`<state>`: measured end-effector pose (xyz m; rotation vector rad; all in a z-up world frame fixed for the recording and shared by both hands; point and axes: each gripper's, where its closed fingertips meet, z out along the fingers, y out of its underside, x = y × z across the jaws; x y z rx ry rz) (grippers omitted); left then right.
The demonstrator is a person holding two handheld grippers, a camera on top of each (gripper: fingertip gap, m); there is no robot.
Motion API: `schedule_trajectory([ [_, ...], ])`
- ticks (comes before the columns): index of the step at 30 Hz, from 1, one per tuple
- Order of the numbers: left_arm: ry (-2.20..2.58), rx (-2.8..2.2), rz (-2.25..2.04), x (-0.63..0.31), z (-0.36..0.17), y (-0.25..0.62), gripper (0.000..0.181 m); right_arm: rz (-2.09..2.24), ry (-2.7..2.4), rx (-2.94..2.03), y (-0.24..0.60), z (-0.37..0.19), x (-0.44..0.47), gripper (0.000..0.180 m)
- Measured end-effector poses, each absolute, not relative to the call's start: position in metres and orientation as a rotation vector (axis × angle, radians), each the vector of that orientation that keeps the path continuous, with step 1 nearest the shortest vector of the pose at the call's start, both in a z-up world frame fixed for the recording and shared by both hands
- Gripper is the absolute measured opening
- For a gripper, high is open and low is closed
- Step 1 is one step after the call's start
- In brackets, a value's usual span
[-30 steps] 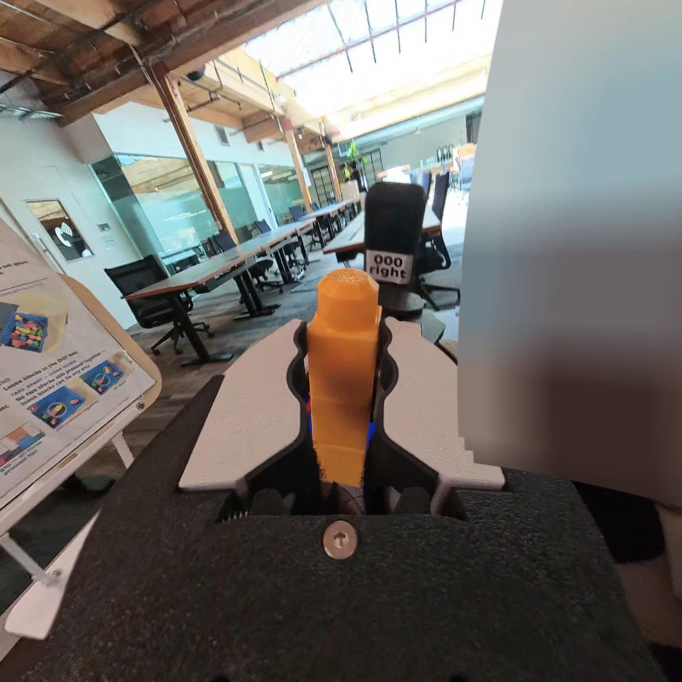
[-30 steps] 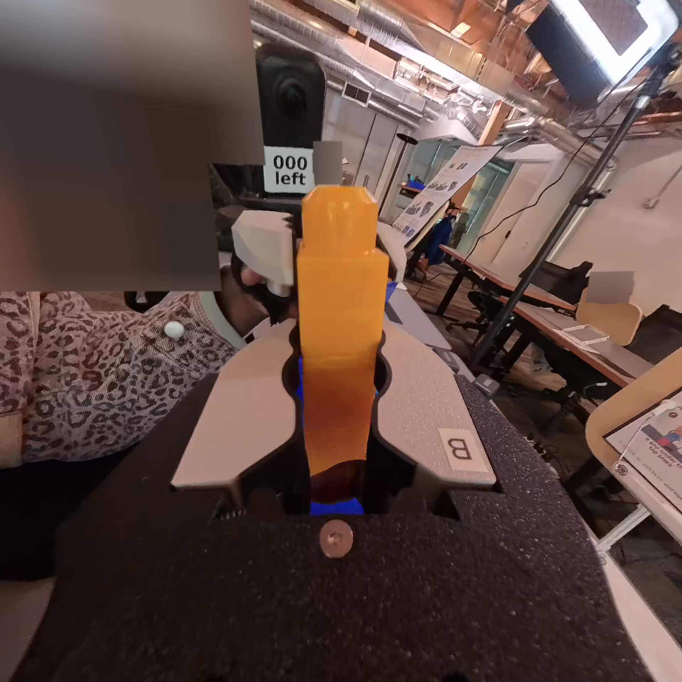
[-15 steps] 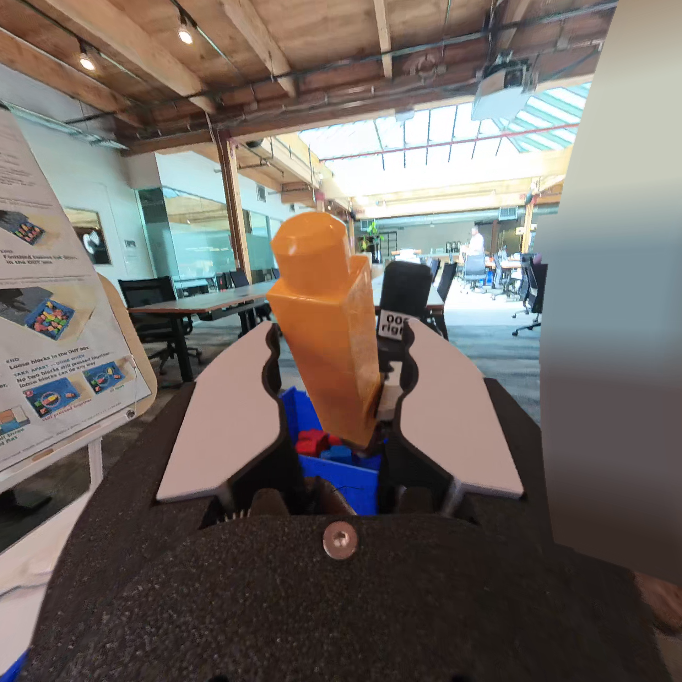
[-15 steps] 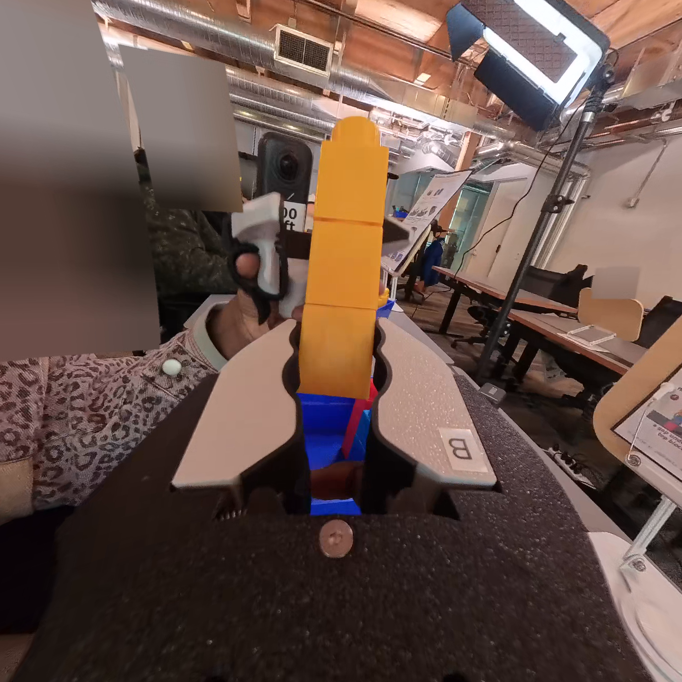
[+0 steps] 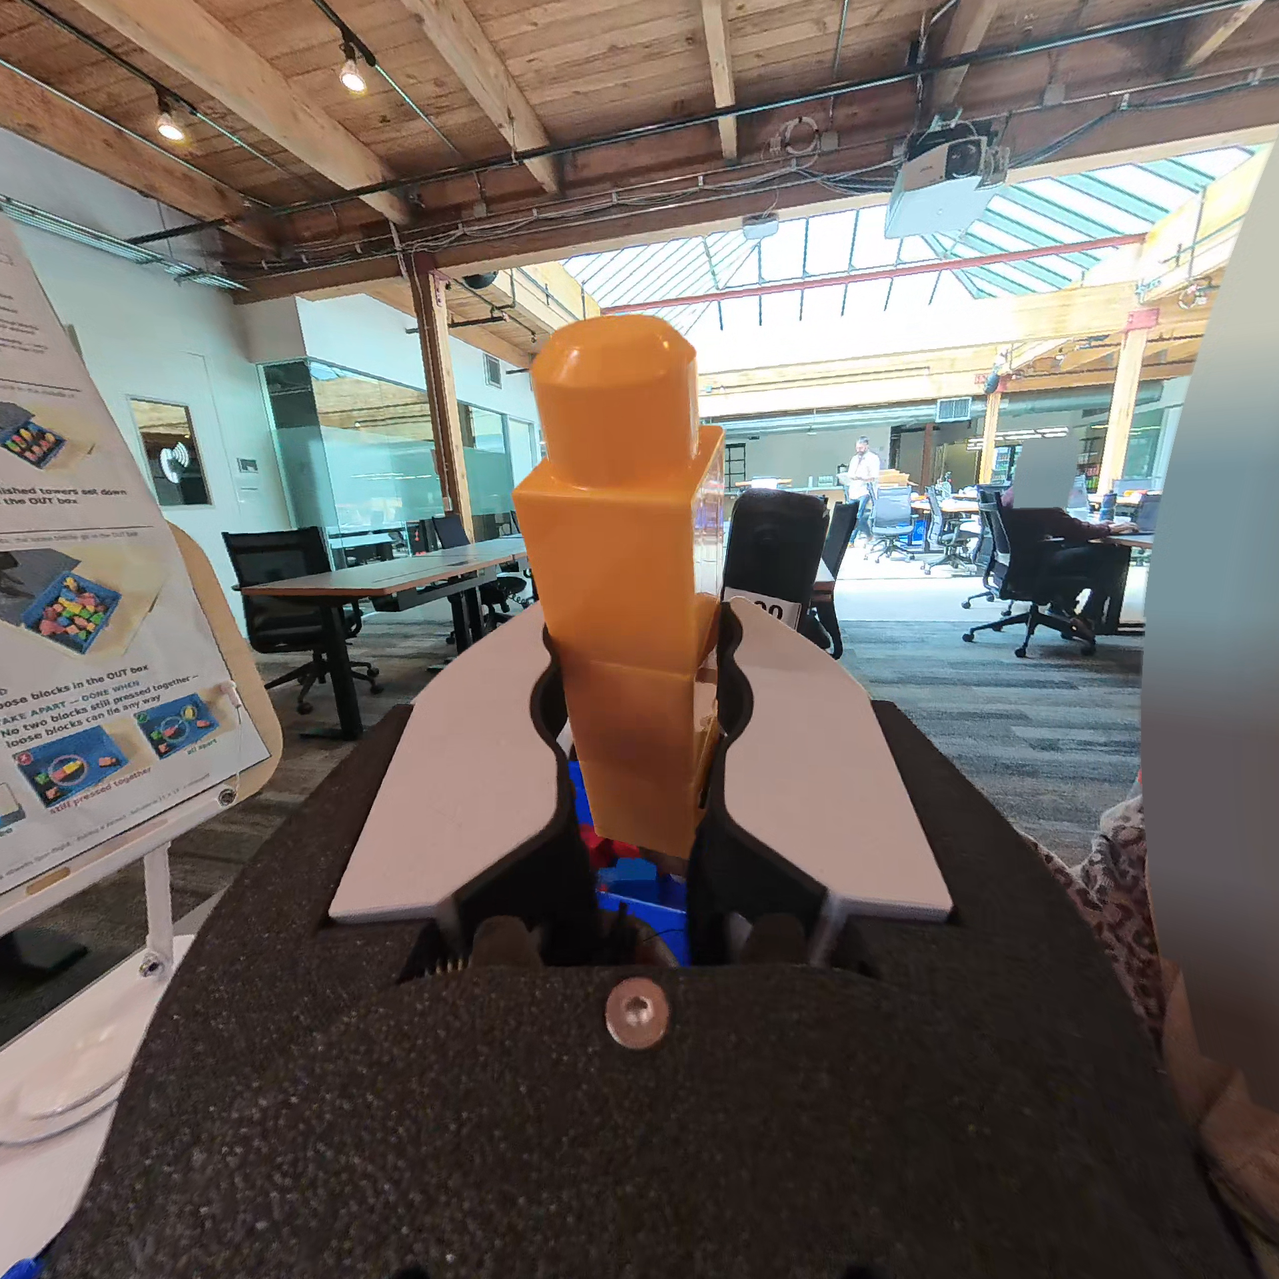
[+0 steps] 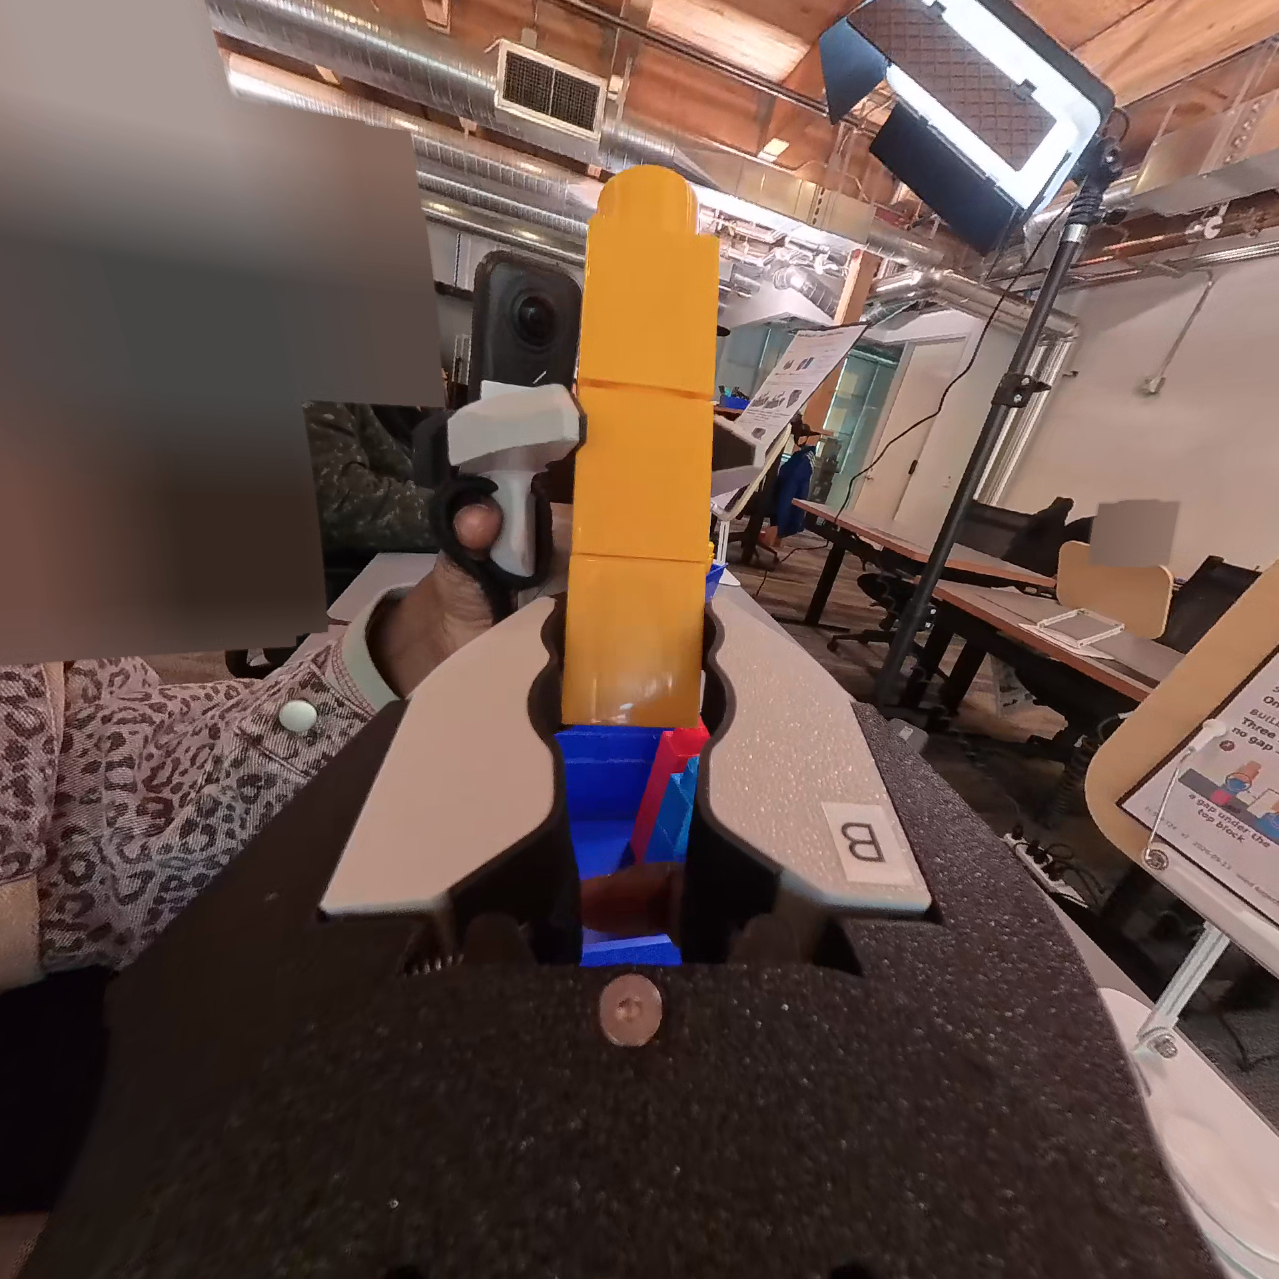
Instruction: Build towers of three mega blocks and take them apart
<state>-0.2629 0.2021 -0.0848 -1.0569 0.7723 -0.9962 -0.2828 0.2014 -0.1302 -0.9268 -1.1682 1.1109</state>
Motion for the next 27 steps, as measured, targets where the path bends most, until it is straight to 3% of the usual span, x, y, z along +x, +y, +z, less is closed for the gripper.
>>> schedule_trajectory([
  [6, 0.813, -1.0, -0.971, -0.25, -0.071, 0.181, 0.049, 1.17, -1.102, -0.792, 0.178, -0.097, -0.264, 0.036],
  [13, 0.814, -0.923, -0.98, -0.246, -0.05, 0.153, 0.039, 1.204, -1.07, -0.807, 0.152, -0.078, -0.263, 0.037],
  [16, 0.669, -0.857, -1.104, -0.254, -0.03, 0.148, 0.037, 1.152, -1.01, -0.844, 0.148, -0.075, -0.266, 0.05],
  [17, 0.641, -0.838, -1.139, -0.256, -0.027, 0.147, 0.038, 1.142, -0.974, -0.856, 0.147, -0.072, -0.266, 0.041],
  [27, 0.586, -0.698, -1.406, -0.265, -0.006, 0.116, 0.038, 1.181, -0.836, -0.8, 0.111, -0.046, -0.269, 0.037],
])
